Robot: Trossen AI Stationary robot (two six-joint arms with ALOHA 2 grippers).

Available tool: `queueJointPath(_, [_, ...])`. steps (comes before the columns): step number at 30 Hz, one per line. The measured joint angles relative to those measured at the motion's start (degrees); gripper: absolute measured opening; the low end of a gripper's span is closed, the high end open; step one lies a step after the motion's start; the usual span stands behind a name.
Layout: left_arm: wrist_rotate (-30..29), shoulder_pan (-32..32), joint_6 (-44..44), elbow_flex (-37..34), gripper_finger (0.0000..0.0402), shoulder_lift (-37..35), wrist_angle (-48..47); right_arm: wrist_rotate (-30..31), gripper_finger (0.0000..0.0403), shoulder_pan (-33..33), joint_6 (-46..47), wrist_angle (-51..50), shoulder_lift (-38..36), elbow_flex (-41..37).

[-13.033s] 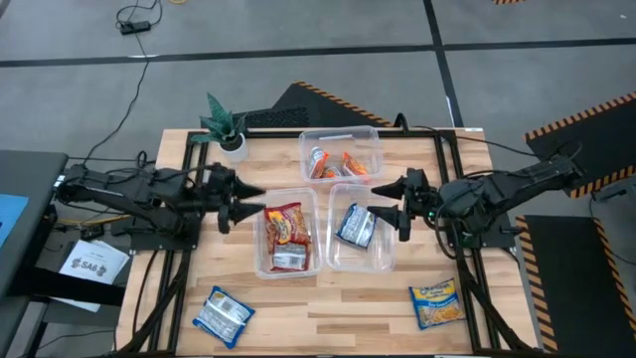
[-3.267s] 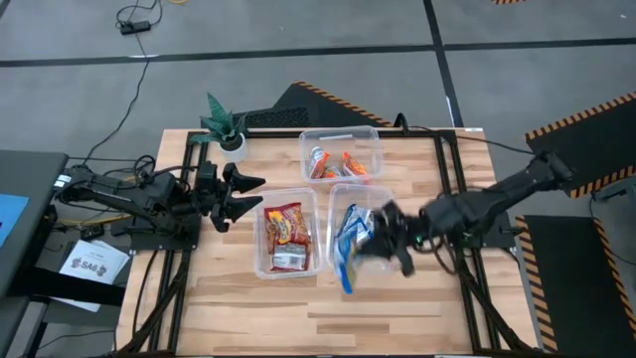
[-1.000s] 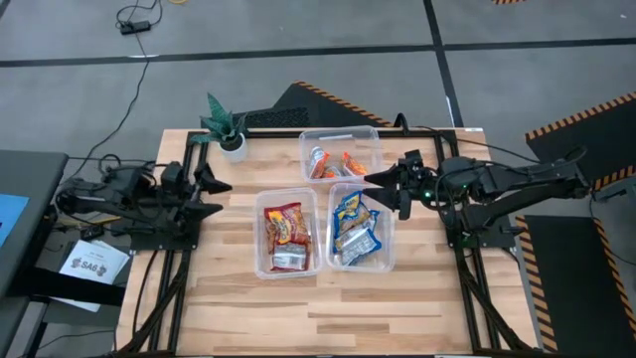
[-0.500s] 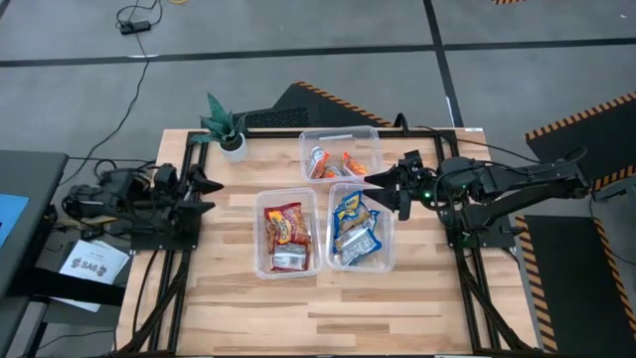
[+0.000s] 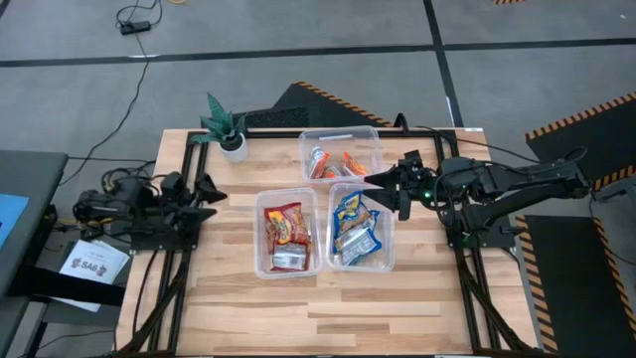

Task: Sort Maruchan noodles
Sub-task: Return to Home Position

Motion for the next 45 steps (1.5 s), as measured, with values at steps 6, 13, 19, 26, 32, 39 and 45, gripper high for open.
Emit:
queueJointPath(6, [-1.8, 1.5, 3.7, -0.4, 0.017, 0.0, 3.1, 0.0, 0.0302, 0.0, 0.0, 0.0, 0.0, 0.0])
queueJointPath(13, [0.0, 7.7, 2.7, -0.5, 0.0013, 0.0, -2.1, 0.0, 0.0302, 0.0, 0.0, 0.0, 0.0, 0.0])
queueJointPath(19, [4.7, 9.3, -0.2, -2.8, 0.0001, 0.0, -2.5, 0.0, 0.0302, 0.0, 0.1, 0.0, 0.0, 0.0])
queueJointPath(26, [7.3, 9.3, -2.5, -10.1, 0.0, 0.0, 7.7, 0.0, 0.0302, 0.0, 1.9, -0.1, 0.0, 0.0])
queueJointPath(32, [7.1, 9.0, -5.0, -14.0, 0.0, 0.0, 10.5, 0.0, 0.0302, 0.0, 5.1, -0.2, 0.0, 0.0])
queueJointPath(39, [8.2, 7.5, -2.8, -14.1, 0.0, 0.0, 5.8, 0.0, 0.0302, 0.0, 5.5, -2.2, 0.0, 0.0])
queueJointPath(45, [11.0, 6.0, -3.9, -14.1, 0.0, 0.1, -8.1, 0.0, 0.0302, 0.3, 5.5, -3.5, 0.0, 0.0])
